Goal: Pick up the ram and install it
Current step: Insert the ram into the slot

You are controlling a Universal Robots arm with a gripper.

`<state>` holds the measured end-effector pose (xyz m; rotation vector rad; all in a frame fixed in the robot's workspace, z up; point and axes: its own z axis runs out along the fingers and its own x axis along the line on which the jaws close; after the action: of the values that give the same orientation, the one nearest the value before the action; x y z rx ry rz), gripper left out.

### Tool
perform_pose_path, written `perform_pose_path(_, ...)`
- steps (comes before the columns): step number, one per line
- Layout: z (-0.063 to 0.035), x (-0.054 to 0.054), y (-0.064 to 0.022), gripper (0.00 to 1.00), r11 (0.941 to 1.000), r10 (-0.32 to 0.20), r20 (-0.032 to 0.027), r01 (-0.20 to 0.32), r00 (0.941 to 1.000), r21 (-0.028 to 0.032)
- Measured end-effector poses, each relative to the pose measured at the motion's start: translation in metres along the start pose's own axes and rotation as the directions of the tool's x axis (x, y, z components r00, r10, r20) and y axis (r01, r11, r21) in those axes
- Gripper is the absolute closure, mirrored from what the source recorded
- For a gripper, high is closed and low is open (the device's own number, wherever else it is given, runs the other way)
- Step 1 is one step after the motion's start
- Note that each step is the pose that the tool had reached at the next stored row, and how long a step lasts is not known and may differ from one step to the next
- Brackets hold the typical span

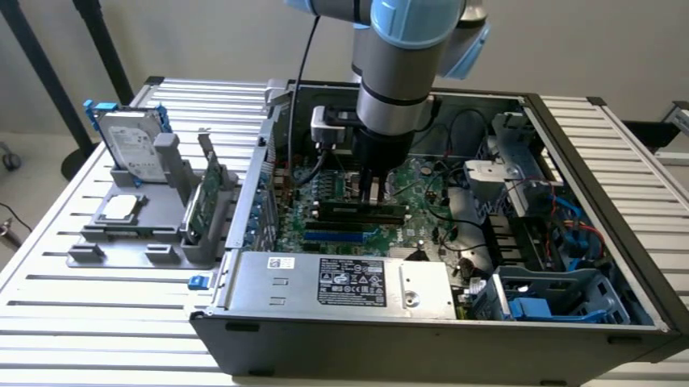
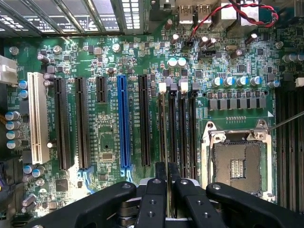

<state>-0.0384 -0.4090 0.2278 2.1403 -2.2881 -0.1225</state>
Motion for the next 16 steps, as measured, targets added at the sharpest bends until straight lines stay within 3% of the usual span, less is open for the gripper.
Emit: perform_pose_path(16,0.0009,0.0,0.0,0.86,0.9999,0.014,0.001,-0.014,0.9999,0.001)
